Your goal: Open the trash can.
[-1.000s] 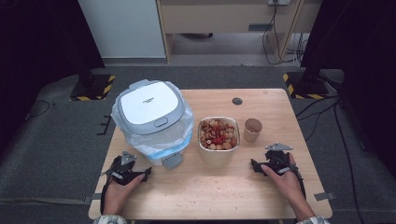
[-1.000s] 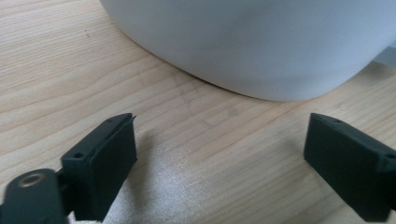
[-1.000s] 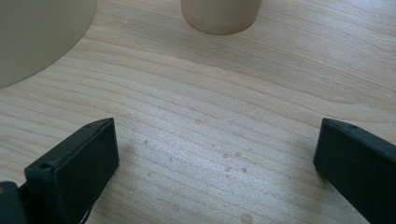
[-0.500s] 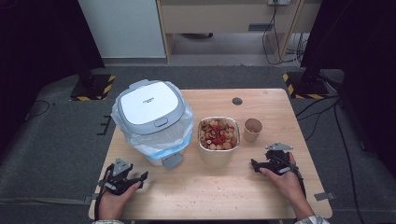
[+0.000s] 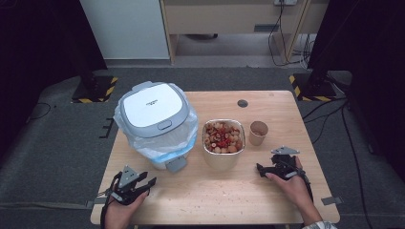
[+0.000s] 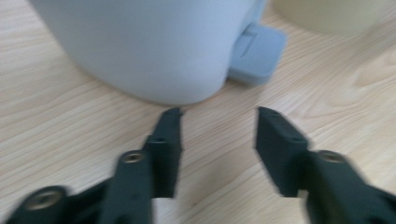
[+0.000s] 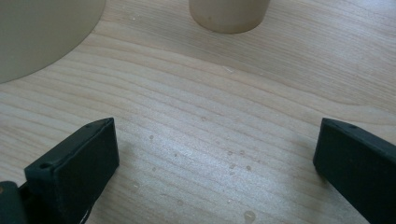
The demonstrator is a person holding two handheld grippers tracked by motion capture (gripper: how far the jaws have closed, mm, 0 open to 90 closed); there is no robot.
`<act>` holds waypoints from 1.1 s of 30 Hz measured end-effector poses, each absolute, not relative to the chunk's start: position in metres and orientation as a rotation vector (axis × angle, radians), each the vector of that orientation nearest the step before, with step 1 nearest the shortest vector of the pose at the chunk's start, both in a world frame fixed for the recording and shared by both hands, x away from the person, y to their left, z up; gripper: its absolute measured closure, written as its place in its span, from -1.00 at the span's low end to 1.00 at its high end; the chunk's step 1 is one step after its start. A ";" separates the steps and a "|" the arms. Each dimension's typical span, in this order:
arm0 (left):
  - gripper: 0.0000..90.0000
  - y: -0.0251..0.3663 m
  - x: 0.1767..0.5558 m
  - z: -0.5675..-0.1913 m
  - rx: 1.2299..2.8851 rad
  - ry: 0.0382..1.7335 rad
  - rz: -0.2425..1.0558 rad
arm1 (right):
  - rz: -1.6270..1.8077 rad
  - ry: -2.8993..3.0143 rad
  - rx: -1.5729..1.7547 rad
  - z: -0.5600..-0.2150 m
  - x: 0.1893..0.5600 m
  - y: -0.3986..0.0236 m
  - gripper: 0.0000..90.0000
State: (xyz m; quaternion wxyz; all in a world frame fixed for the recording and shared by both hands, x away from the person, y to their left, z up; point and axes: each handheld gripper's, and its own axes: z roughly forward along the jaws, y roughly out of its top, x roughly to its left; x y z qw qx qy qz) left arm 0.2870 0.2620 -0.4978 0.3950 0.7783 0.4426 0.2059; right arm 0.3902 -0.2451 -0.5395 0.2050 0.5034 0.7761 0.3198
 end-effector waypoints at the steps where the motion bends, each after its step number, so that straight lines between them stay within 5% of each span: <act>1: 0.35 0.260 0.287 -0.497 1.981 1.109 0.522 | 0.892 2.163 1.401 -0.540 0.390 -0.245 -0.99; 11: 0.99 0.237 0.303 -0.496 1.994 1.017 0.509 | 0.895 2.164 1.402 -0.540 0.390 -0.244 -0.99; 33: 0.99 0.192 0.337 -0.504 2.118 0.816 0.664 | 0.898 2.175 1.391 -0.540 0.389 -0.243 -0.99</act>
